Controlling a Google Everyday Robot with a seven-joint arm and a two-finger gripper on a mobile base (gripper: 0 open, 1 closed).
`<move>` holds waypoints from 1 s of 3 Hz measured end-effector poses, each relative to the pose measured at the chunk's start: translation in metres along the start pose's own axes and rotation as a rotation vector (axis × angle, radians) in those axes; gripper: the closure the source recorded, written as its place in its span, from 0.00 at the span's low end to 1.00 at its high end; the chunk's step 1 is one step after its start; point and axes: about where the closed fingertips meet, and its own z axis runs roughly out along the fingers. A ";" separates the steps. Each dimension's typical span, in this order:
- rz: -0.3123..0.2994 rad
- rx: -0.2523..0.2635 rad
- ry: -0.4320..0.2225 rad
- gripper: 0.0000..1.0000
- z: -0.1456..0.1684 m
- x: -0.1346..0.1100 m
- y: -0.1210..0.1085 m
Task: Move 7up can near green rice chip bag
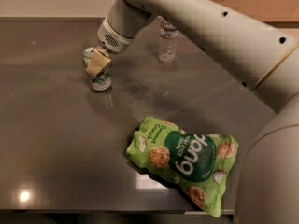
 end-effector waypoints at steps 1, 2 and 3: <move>0.009 0.005 -0.011 0.87 -0.021 0.007 0.000; 0.042 0.032 -0.014 1.00 -0.054 0.030 -0.007; 0.097 0.071 -0.006 1.00 -0.093 0.068 -0.016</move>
Offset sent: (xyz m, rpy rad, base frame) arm -0.0109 -0.1215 0.0470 0.0243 -0.0139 -0.1293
